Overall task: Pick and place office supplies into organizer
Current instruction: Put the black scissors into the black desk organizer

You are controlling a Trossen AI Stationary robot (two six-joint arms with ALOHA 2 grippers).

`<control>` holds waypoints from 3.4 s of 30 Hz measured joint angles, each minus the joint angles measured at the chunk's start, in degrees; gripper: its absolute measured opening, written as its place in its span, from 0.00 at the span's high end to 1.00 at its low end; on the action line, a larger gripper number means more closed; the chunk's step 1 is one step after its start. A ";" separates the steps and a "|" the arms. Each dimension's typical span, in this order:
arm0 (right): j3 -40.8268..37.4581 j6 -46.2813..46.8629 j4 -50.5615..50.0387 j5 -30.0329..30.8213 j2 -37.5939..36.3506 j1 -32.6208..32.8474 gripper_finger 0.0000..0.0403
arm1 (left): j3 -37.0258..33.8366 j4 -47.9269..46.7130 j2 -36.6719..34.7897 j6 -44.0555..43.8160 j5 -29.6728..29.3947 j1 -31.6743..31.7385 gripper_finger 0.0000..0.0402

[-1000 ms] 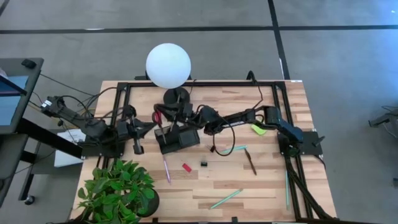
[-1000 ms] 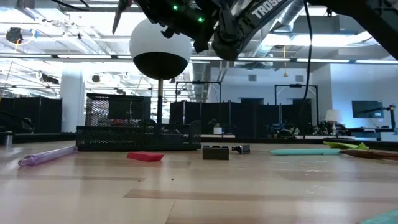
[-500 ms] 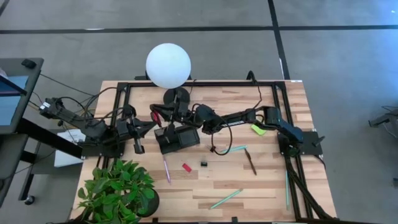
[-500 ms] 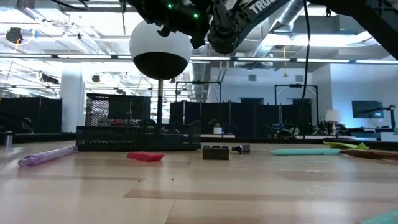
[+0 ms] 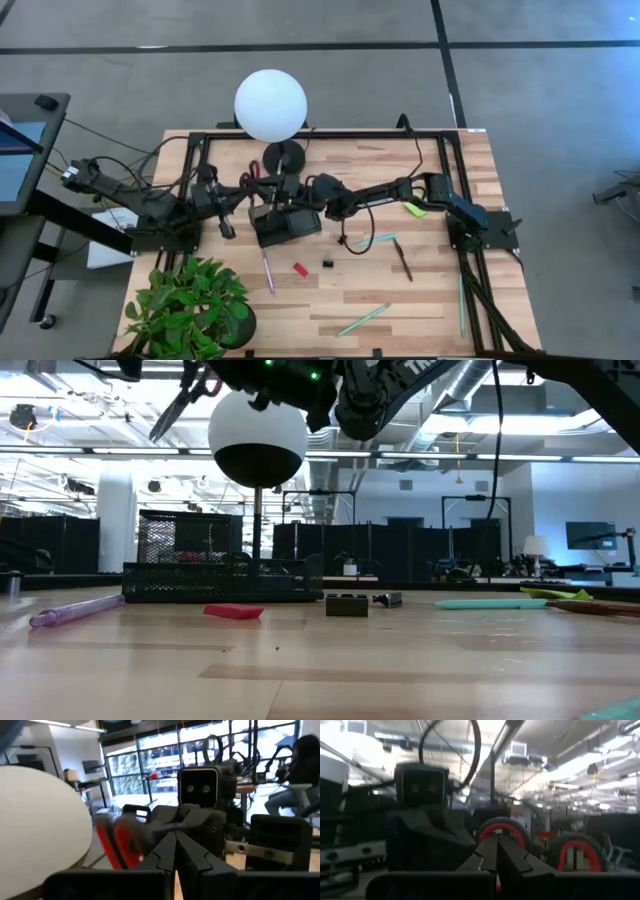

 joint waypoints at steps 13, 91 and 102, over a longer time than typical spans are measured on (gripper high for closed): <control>-0.03 -8.51 -11.34 18.11 0.26 0.23 1.00 | 0.00 -8.14 0.15 -6.18 0.13 -0.60 1.00; -9.40 38.55 -114.29 45.76 -35.65 19.36 1.00 | 0.02 -68.14 30.94 -79.06 12.21 -2.98 0.58; -9.40 38.00 -114.29 45.89 -35.67 18.94 1.00 | 0.00 -66.58 44.33 -83.80 14.26 -0.48 0.58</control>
